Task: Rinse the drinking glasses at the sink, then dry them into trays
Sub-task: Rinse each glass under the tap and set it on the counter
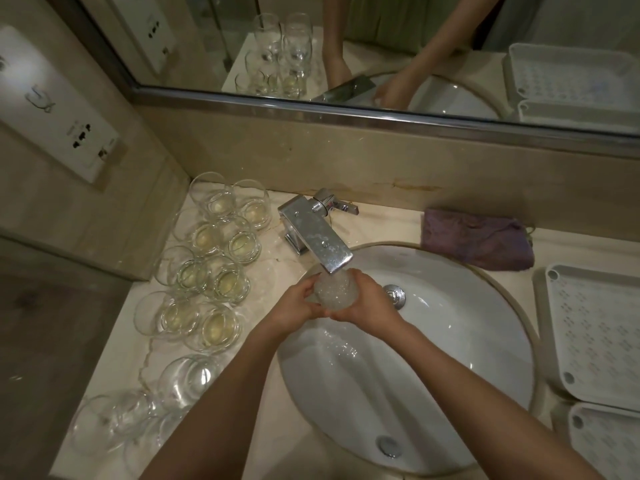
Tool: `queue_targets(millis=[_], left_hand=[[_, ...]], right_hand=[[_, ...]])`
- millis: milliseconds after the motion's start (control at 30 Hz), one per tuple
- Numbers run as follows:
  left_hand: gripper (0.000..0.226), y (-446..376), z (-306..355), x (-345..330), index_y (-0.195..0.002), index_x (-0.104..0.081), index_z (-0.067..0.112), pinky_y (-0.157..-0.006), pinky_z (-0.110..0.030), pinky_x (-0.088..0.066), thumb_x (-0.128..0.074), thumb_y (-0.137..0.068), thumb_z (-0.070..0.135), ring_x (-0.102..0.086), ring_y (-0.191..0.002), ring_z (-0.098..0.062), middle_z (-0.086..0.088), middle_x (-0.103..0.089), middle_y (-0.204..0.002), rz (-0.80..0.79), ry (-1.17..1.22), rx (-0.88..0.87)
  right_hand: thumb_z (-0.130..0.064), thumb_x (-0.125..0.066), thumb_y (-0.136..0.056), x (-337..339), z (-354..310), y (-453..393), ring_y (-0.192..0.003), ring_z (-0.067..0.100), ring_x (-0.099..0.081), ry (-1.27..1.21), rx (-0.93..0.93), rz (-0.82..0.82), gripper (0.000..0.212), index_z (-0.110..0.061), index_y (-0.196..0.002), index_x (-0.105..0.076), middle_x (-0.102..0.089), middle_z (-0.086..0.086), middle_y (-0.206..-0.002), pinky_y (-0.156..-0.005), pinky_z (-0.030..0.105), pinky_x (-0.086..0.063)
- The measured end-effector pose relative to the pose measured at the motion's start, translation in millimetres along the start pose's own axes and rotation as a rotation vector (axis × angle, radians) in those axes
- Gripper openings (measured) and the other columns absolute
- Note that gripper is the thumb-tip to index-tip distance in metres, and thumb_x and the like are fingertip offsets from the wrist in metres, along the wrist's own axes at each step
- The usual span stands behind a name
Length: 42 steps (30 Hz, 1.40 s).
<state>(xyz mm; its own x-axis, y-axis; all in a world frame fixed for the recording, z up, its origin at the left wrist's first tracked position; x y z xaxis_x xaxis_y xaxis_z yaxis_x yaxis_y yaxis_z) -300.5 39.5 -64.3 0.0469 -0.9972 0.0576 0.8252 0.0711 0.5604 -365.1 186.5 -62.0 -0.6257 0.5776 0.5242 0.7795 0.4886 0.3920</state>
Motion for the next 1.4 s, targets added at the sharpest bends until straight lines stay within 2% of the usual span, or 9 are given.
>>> queue_targets(millis=[100,300,433,633,800,967,1133,1233,1400], left_hand=[[0.063,0.1,-6.8,-0.9,-0.130,-0.056,0.010,-0.084,-0.022,-0.050,-0.076,-0.072,-0.003,-0.061,-0.108,-0.019,-0.006,-0.065,-0.118,0.061,-0.021,0.037],[0.064,-2.0,1.9,-4.5,-0.128,-0.057,0.016,-0.083,-0.022,-0.053,-0.071,-0.073,-0.014,-0.068,-0.084,-0.015,-0.002,-0.064,-0.118,0.104,-0.091,-0.040],[0.071,1.5,4.9,1.9,-0.134,-0.055,0.018,-0.085,0.000,-0.035,-0.080,-0.070,0.001,-0.055,-0.110,-0.006,0.006,-0.060,-0.121,0.148,-0.286,-0.119],[0.050,0.3,-2.9,14.1,-0.108,-0.070,0.016,-0.082,-0.020,-0.049,-0.088,-0.061,0.008,-0.065,-0.089,-0.014,-0.001,-0.070,-0.096,0.128,-0.157,-0.008],[0.070,3.5,-8.6,-1.5,-0.131,-0.056,0.012,-0.081,-0.019,-0.053,-0.078,-0.068,-0.009,-0.069,-0.092,-0.009,-0.005,-0.067,-0.115,0.145,0.011,-0.040],[0.070,-2.1,-5.3,-7.2,-0.138,-0.048,0.016,-0.090,-0.026,-0.052,-0.069,-0.077,-0.011,-0.063,-0.108,-0.017,-0.002,-0.057,-0.131,0.079,-0.108,-0.109],[0.081,-3.8,-17.8,-8.6,-0.145,-0.036,0.018,-0.090,-0.022,-0.051,-0.070,-0.077,-0.011,-0.055,-0.116,-0.016,0.002,-0.052,-0.134,-0.041,-0.055,-0.020],[0.087,-5.0,-22.6,-16.5,-0.147,-0.034,0.015,-0.103,-0.019,-0.037,-0.080,-0.074,0.008,-0.043,-0.125,-0.009,0.006,-0.042,-0.141,0.076,-0.193,-0.043],[0.081,-7.3,-14.7,-20.0,-0.125,-0.041,0.024,-0.087,-0.030,-0.053,-0.082,-0.058,0.042,-0.060,-0.103,-0.015,-0.001,-0.057,-0.117,0.189,-0.070,-0.072]], right_hand=[[-0.027,-0.087,-0.064,13.0,0.5,-9.2,-0.102,0.019,-0.058,0.146,-0.016,-0.119,0.073,-0.016,-0.125,-0.049,-0.060,-0.002,-0.109,-0.079,0.029,-0.047],[-0.009,-0.085,-0.067,-11.6,22.2,6.1,-0.097,0.004,-0.059,-0.324,0.003,0.055,0.073,-0.027,-0.124,-0.043,-0.058,-0.014,-0.107,-0.076,0.013,-0.047],[-0.002,-0.085,-0.066,-14.3,11.2,5.9,-0.096,-0.002,-0.057,-0.401,0.011,0.018,0.074,-0.027,-0.120,-0.040,-0.054,-0.017,-0.106,-0.074,0.006,-0.044],[-0.004,-0.083,-0.066,12.2,1.7,-14.0,-0.089,0.015,-0.059,-0.208,-0.152,-0.394,0.078,-0.016,-0.131,-0.043,-0.059,0.001,-0.109,-0.071,0.031,-0.052],[-0.012,-0.083,-0.066,9.3,2.1,-8.0,-0.105,0.016,-0.056,0.044,0.047,-0.127,0.081,-0.016,-0.133,-0.039,-0.053,-0.003,-0.116,-0.084,0.030,-0.049],[-0.009,-0.086,-0.066,0.0,10.8,1.7,-0.092,0.009,-0.060,-0.283,-0.146,-0.029,0.069,-0.020,-0.118,-0.042,-0.057,-0.011,-0.100,-0.077,0.026,-0.054],[-0.011,-0.077,-0.077,-11.3,16.1,8.5,-0.082,0.018,-0.069,-0.697,-0.383,-0.079,0.043,-0.009,-0.116,-0.059,-0.071,0.004,-0.097,-0.075,0.037,-0.060],[-0.015,-0.071,-0.083,-20.1,12.6,11.0,-0.076,0.023,-0.067,-0.897,-0.454,-0.107,0.020,-0.008,-0.102,-0.068,-0.069,0.008,-0.090,-0.075,0.036,-0.059],[-0.027,-0.067,-0.088,-18.8,12.6,8.5,-0.085,0.024,-0.070,-1.098,-0.550,-0.159,0.024,-0.009,-0.102,-0.066,-0.071,0.012,-0.094,-0.070,0.036,-0.059]])
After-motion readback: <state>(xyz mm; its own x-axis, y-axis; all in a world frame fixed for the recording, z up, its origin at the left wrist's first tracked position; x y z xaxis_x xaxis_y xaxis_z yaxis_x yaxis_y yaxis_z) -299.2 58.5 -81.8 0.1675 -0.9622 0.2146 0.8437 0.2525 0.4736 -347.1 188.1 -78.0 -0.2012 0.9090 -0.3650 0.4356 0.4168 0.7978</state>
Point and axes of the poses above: each hand's wrist, its own y-axis away from the middle knuckle, its own x-axis out of the back of the hand, z = x × y, the point moved 1 cm from there along -y, towards the middle knuckle
